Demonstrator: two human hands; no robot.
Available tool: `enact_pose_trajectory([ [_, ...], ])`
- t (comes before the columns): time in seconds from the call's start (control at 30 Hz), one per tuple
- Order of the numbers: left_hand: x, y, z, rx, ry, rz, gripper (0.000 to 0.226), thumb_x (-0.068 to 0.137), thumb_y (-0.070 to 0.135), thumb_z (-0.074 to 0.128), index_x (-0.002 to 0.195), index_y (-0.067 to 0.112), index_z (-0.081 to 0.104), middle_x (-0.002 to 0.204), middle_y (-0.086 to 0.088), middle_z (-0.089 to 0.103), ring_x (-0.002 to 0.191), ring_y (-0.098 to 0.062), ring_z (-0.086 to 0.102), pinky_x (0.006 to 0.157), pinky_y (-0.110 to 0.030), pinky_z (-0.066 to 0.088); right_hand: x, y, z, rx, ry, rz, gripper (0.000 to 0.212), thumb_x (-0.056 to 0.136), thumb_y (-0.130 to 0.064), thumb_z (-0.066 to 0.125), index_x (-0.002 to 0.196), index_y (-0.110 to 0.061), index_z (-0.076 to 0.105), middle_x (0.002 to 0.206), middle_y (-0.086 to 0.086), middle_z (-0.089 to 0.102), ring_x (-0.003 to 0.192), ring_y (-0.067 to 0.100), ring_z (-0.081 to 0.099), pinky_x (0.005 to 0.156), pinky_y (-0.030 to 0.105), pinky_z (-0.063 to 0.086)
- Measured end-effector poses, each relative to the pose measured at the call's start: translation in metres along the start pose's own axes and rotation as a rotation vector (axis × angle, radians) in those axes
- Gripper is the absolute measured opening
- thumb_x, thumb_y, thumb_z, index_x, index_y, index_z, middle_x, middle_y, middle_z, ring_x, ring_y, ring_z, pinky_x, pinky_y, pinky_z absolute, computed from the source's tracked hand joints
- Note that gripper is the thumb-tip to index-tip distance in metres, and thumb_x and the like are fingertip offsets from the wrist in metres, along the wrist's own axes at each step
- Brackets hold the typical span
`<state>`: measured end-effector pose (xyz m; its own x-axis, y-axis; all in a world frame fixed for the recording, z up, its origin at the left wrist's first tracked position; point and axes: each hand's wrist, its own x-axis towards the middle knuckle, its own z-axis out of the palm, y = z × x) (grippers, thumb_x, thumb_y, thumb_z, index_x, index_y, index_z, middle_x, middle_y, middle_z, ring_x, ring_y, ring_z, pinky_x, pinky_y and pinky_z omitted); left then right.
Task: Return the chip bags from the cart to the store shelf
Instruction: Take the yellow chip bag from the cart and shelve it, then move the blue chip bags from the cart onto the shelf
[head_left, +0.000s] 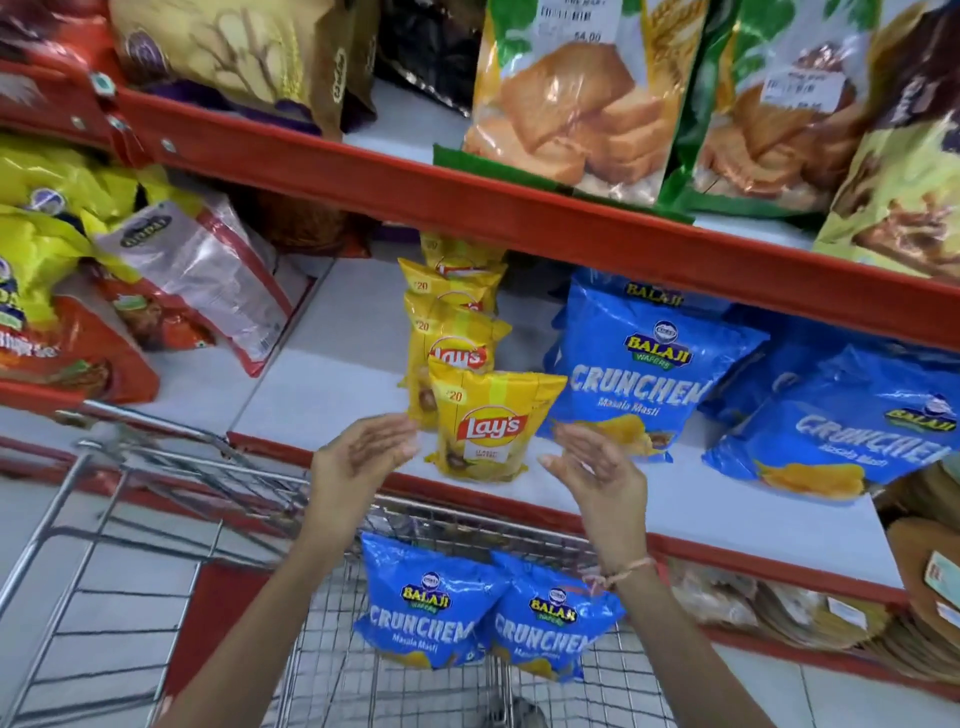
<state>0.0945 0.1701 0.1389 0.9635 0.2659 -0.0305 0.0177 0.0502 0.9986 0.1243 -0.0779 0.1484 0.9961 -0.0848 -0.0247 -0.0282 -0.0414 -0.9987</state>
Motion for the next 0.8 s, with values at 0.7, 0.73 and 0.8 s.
enact_pose_trajectory([
  [0.7,-0.036,-0.151,-0.047,1.061,-0.283,-0.147,0.048,0.066,0.001,0.076,0.111,0.012,0.063,0.114,-0.011,0.063,0.109,-0.033,0.054,0.089,-0.041,0.047,-0.064,0.163,0.013,-0.868,-0.380,0.387,0.024,0.079,-0.012,0.072,0.103,-0.014,0.071,0.098,0.004,0.075,0.066,-0.002,0.057,0.067,0.002,0.042],
  [0.73,-0.039,-0.152,-0.050,1.048,-0.289,-0.171,0.040,0.066,0.003,0.077,0.104,0.009,0.066,0.108,-0.011,0.065,0.105,-0.032,0.056,0.087,-0.039,0.048,-0.070,0.164,0.012,-0.858,-0.369,0.386,0.020,0.080,-0.010,0.071,0.099,-0.013,0.072,0.094,0.005,0.076,0.059,-0.011,0.053,0.063,-0.003,0.040],
  [0.8,-0.049,-0.152,-0.056,0.987,-0.261,-0.222,0.024,0.068,0.005,0.077,0.092,0.006,0.070,0.097,-0.012,0.067,0.094,-0.029,0.059,0.078,-0.027,0.047,-0.080,0.162,0.010,-0.860,-0.348,0.355,0.013,0.080,-0.008,0.070,0.091,-0.012,0.075,0.083,0.003,0.076,0.048,-0.014,0.053,0.058,-0.004,0.038],
])
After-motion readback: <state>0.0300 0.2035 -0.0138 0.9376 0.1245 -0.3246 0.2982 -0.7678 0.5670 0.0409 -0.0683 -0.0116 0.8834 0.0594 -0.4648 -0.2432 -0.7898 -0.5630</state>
